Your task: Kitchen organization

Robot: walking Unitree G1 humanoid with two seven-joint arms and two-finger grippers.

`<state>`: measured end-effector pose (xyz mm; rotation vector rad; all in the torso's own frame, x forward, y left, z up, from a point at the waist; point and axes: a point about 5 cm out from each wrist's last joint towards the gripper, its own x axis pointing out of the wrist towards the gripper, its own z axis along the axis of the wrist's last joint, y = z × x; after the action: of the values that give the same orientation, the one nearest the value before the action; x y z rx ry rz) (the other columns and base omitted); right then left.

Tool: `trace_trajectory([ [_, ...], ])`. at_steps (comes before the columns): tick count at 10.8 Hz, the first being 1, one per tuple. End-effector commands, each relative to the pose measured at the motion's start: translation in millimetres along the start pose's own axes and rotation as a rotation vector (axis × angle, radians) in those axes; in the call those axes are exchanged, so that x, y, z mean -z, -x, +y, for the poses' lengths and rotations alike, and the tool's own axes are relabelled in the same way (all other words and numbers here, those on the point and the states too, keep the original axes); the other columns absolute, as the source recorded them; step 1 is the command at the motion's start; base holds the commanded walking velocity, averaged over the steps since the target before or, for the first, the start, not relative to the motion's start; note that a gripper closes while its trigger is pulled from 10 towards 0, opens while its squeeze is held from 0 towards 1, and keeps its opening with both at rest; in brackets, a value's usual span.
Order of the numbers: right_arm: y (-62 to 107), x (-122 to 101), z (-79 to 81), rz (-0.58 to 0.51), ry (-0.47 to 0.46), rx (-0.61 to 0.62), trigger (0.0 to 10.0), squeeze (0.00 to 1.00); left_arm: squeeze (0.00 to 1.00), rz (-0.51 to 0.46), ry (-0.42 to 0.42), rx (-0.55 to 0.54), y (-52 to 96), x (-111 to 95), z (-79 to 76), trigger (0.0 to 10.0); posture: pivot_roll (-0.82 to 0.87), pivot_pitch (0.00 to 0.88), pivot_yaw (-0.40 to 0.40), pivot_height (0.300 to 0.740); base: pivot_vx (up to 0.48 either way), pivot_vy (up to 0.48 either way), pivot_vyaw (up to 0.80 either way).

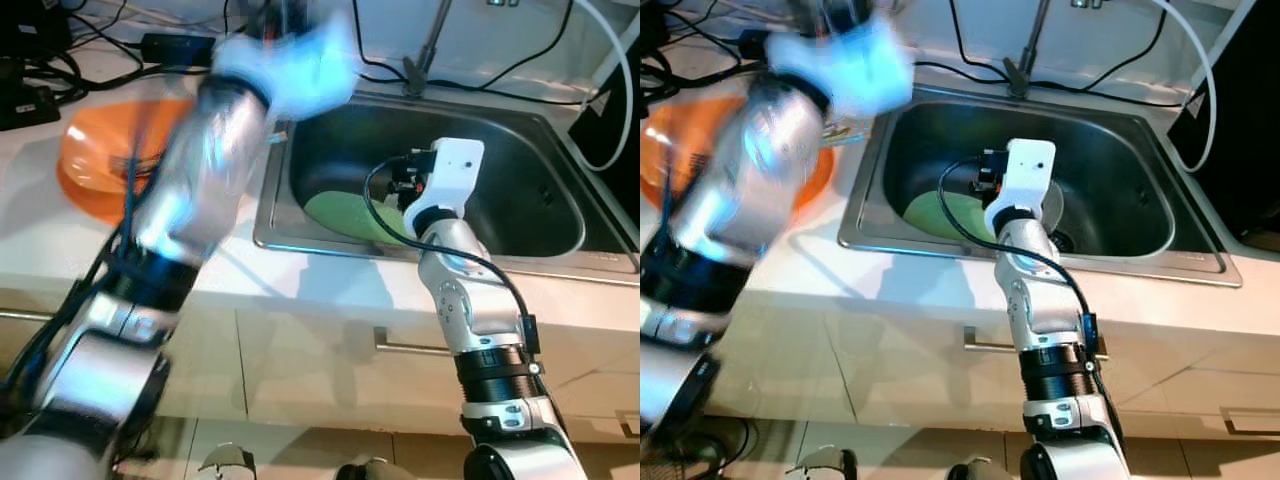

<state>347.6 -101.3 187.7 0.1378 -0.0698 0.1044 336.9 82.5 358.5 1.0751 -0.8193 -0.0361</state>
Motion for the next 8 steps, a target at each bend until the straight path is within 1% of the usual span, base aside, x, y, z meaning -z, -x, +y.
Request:
trace_trajectory([
  [1,-1.7,-6,-2.5,-0.023,0.002,0.007,10.0,0.00,0.00,-0.084,0.076,-0.064,-2.4,-17,10.9,0.0,0.02,0.069,-0.132,0.719,0.000,0.000,0.00],
  [2,-1.7,-5,-2.5,-0.023,0.002,0.007,10.0,0.00,0.00,-0.099,0.126,-0.068,-2.1,-21,12.1,0.0,0.02,0.069,-0.132,0.719,0.000,0.000,0.00],
  [3,-1.9,-5,-2.5,-0.022,0.002,0.007,10.0,0.00,0.00,-0.115,0.307,-0.061,-1.3,-25,10.5,9.6,0.02,0.067,-0.131,0.719,0.000,0.000,0.00],
  [4,-2.3,-5,-2.1,-0.021,0.002,0.005,10.0,0.00,0.00,-0.128,0.589,-0.074,-0.8,-26,8.2,10.0,0.02,0.067,-0.131,0.719,0.000,0.000,0.00],
  [5,-2.3,-5,-1.7,-0.022,0.002,0.003,10.0,0.00,0.00,-0.103,0.661,-0.074,-0.9,-22,5.9,10.0,0.02,0.066,-0.130,0.719,0.000,0.000,0.00],
  [6,-1.8,-5,-2.5,-0.022,0.002,0.005,10.0,0.00,0.00,-0.069,0.615,-0.018,0.2,-16,-1.0,10.0,0.02,0.067,-0.129,0.719,0.000,0.000,0.00],
  [7,-1.6,-5,-2.6,-0.021,0.002,0.007,10.0,0.00,0.00,-0.067,0.466,0.121,8.2,-15,-19.5,10.0,0.02,0.067,-0.128,0.719,0.000,0.000,0.00],
  [8,-1.4,-4,-2.2,-0.021,0.002,0.007,10.0,0.00,0.00,-0.082,0.370,0.233,19.7,-14,-36.0,10.0,0.02,0.066,-0.125,0.719,0.000,0.000,0.00],
])
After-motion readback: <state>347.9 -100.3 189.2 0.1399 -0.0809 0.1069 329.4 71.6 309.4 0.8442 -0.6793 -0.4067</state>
